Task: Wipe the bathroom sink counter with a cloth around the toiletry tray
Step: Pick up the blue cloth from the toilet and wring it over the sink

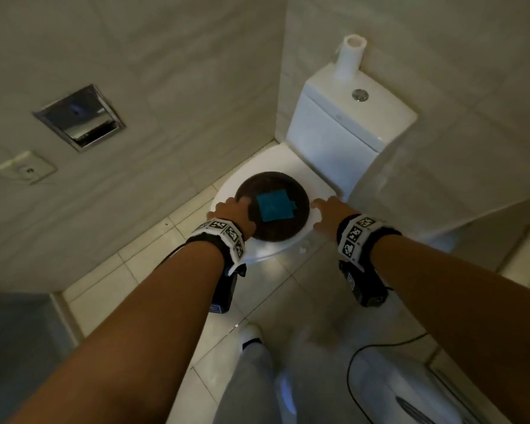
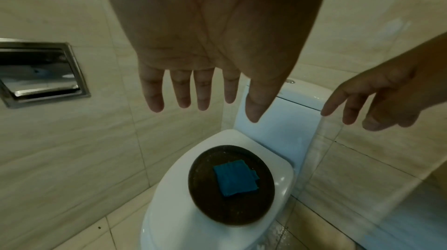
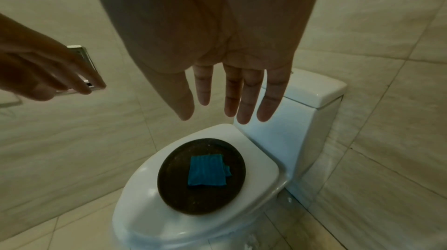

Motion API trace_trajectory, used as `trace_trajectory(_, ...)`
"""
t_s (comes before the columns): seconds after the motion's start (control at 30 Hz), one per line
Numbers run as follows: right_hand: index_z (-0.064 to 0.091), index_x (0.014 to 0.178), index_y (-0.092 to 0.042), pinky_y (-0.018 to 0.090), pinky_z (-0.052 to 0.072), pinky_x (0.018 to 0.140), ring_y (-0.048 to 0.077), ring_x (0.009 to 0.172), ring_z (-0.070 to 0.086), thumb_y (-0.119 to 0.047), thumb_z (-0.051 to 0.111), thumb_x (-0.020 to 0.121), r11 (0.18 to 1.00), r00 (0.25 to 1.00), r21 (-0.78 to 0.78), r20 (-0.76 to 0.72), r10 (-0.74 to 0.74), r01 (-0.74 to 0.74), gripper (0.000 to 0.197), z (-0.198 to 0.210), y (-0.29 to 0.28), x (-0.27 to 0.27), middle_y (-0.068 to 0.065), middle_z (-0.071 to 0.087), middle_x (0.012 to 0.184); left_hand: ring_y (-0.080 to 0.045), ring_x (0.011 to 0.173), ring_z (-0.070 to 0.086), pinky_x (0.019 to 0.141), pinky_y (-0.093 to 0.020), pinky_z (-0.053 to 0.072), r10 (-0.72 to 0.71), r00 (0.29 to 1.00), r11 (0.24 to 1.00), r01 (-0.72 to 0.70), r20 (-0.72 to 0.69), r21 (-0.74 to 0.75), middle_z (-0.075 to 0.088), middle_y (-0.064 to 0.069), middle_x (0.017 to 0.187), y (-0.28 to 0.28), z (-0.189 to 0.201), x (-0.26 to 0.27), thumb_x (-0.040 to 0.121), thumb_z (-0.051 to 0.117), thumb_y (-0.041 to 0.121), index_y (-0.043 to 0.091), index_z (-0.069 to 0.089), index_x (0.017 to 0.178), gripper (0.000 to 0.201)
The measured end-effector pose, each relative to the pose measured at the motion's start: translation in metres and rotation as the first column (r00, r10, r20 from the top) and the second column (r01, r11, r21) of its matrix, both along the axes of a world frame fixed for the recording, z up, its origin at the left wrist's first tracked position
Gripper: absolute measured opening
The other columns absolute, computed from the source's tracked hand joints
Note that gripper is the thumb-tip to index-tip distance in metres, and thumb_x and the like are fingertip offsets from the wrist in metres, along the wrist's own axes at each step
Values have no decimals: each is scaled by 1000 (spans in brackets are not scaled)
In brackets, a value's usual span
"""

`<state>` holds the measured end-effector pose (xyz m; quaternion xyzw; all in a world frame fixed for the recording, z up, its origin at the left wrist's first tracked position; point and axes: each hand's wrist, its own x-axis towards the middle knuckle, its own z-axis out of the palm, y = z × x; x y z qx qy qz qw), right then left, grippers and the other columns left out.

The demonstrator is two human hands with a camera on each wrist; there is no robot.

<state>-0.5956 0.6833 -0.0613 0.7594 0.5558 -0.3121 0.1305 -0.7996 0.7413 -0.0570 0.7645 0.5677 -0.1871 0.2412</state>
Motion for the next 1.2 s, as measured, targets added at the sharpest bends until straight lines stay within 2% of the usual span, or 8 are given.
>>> trace_trajectory(0.13,30,141,-22,41,43,100,32,123,44,-23,51,91,999,1000,-53,-2,-9,9,54,-24,18,1,14,37,137,-31,120,47,97,-43,44,-1,999,998,3,45,-58,43,-11,136,28,-22,6,90,54,32,23,31,143,58)
trace_trajectory(0.3,29,142,-24,43,44,99,31,120,46,-24,51,91,995,999,-93,-22,-38,36,56,-63,53,12,12,36,136,-31,121,47,98,-43,44,11,998,996,-5,65,-94,41,-11,138,62,-62,18,91,53,30,23,30,144,58)
trace_trajectory(0.53,32,139,-26,44,46,98,31,117,48,-24,51,91,995,996,-91,-69,-49,43,53,-151,116,36,12,38,133,-34,127,41,105,-45,37,41,995,989,-28,86,-144,37,-14,142,116,-152,40,92,51,31,21,28,145,58)
trace_trajectory(0.7,32,140,-27,43,46,99,31,121,47,-24,50,91,994,988,-102,-144,-56,41,53,-226,161,48,12,35,140,-33,132,36,109,-45,33,47,990,986,-25,133,-165,34,-13,145,152,-227,66,91,53,33,20,30,145,60)
trace_trajectory(0.87,30,142,-23,37,43,101,31,124,43,-14,43,94,998,963,-20,-263,-55,51,51,-283,178,50,10,27,144,-30,133,32,111,-45,31,80,980,975,-39,181,-218,33,-11,144,163,-285,83,90,56,22,16,35,142,56)
trace_trajectory(0.97,24,145,-24,38,41,102,31,126,42,-11,41,95,999,958,12,-285,-27,32,54,-301,182,51,9,24,148,-30,131,35,109,-44,33,106,972,970,-54,211,-237,34,-12,143,165,-304,88,91,54,17,17,35,142,55)
trace_trajectory(1.1,14,148,-26,38,39,104,33,127,41,-18,43,96,999,955,-45,-296,-19,6,60,-314,185,52,13,28,148,-32,129,36,108,-44,34,134,967,973,-87,218,-215,33,-14,143,164,-314,93,92,53,15,17,29,146,59)
trace_trajectory(1.2,26,145,-22,35,38,104,32,126,43,-19,46,95,997,954,-80,-299,-30,7,54,-318,184,51,14,33,144,-33,130,35,109,-46,32,130,978,973,-94,163,-212,33,-15,143,163,-315,93,95,51,17,15,30,145,55)
